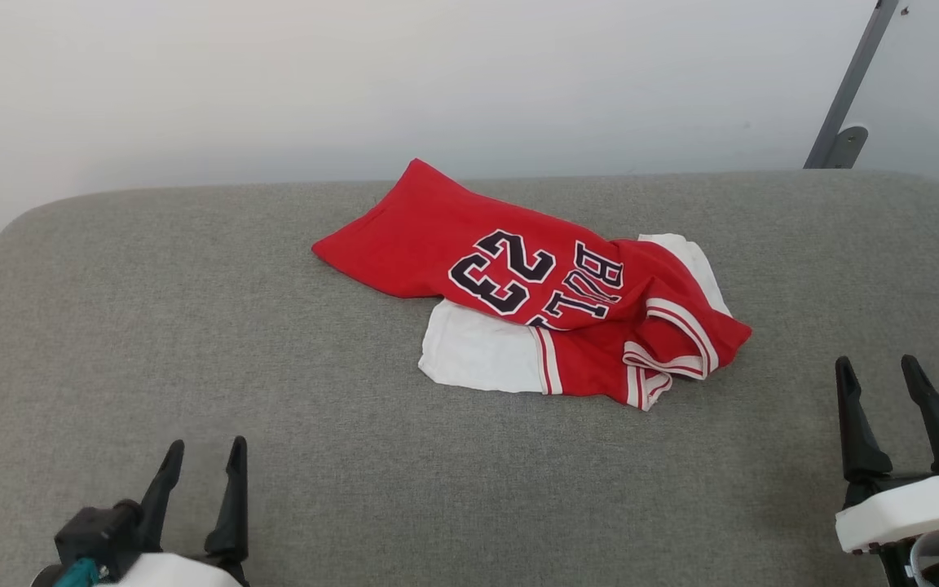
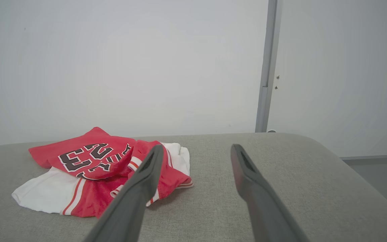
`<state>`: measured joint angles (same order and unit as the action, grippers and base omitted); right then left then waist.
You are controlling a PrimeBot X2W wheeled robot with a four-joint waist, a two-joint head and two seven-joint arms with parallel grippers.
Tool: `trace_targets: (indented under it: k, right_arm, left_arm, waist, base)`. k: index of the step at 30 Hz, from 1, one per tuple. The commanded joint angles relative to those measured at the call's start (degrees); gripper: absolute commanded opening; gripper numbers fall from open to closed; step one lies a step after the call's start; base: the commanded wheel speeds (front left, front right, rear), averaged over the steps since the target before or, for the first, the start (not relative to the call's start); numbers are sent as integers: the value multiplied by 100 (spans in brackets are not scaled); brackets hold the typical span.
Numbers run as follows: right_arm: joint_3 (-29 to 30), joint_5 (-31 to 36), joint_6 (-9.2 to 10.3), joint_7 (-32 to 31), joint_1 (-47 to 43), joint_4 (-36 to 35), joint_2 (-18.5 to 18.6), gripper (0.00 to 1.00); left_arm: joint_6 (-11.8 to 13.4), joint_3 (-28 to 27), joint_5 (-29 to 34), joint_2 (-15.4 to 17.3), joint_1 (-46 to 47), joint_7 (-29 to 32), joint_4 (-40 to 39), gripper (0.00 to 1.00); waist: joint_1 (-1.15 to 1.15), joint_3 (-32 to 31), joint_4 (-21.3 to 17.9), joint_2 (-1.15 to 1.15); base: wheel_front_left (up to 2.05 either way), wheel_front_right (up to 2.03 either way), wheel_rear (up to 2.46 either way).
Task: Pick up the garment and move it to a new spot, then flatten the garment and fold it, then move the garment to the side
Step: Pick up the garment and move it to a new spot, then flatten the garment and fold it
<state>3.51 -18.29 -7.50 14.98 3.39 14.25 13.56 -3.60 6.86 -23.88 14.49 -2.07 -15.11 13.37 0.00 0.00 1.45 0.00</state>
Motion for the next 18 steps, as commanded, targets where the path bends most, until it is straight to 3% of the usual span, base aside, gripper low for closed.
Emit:
trace_targets:
  k: [1, 9, 18]
  right_arm:
    - [7, -41, 1, 29, -31, -41, 5, 100]
    - [18, -35, 1, 28, -25, -24, -32, 100]
    - [-72, -62, 2, 28, 80, 22, 4, 100]
  left_arm:
    - [-42, -49, 98, -28, -100, -5, -59, 100]
    - [-241, -398, 693, -471, -287, -5, -158, 100]
    - [-341, -590, 956, -717, -228, -5, -231, 100]
  waist:
    - [0, 8, 1, 0]
    - [0, 100, 10, 0]
    - [0, 182, -18, 0]
  base:
    - [0, 0, 0]
    - [0, 0, 0]
    - [0, 0, 0]
